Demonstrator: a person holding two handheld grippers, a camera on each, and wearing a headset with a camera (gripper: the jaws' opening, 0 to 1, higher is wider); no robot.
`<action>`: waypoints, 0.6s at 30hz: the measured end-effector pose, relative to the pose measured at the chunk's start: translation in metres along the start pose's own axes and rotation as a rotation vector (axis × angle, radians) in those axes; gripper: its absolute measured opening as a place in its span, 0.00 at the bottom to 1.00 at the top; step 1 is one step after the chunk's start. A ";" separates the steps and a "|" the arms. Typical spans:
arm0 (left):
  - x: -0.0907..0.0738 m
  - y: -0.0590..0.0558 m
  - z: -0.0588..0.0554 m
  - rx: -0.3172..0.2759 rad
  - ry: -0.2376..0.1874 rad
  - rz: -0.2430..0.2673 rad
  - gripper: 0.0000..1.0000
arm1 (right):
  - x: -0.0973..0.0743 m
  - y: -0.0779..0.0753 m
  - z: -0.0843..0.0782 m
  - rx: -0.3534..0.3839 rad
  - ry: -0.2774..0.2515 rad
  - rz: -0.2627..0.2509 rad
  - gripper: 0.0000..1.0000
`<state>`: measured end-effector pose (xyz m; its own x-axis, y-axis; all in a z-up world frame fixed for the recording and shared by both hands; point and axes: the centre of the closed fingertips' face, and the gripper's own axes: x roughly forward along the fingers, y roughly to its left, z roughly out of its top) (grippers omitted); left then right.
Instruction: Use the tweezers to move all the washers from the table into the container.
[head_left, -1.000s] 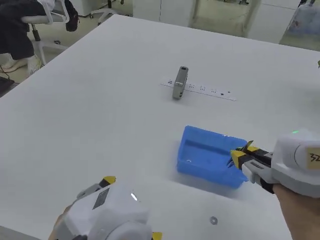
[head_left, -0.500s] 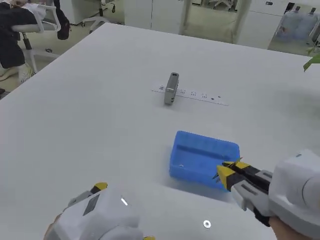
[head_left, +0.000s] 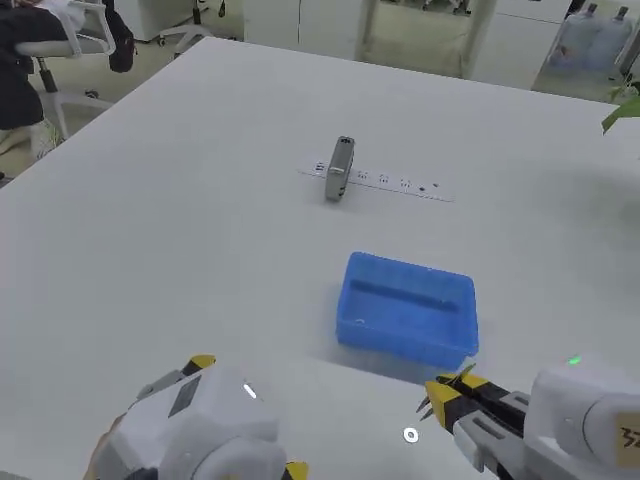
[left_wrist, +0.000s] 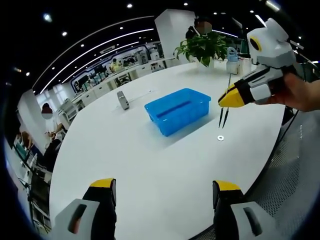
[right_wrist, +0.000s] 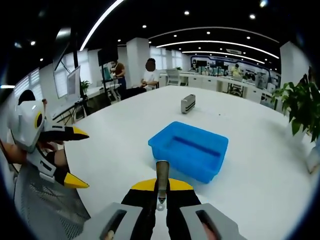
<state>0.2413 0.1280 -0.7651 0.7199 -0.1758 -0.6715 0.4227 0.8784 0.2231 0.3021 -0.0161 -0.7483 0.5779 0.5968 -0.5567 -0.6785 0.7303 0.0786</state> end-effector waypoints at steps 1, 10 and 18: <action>0.000 0.000 0.000 -0.001 0.000 0.000 0.80 | 0.001 0.000 -0.003 0.007 0.010 0.002 0.02; 0.000 0.000 -0.001 -0.002 0.004 -0.002 0.80 | 0.013 0.003 -0.008 0.004 0.033 0.014 0.02; 0.000 0.000 -0.001 0.000 0.008 0.000 0.80 | 0.016 0.002 -0.015 -0.009 0.055 0.017 0.02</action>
<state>0.2409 0.1288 -0.7660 0.7157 -0.1720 -0.6769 0.4226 0.8783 0.2236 0.3036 -0.0102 -0.7699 0.5407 0.5896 -0.6000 -0.6922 0.7171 0.0810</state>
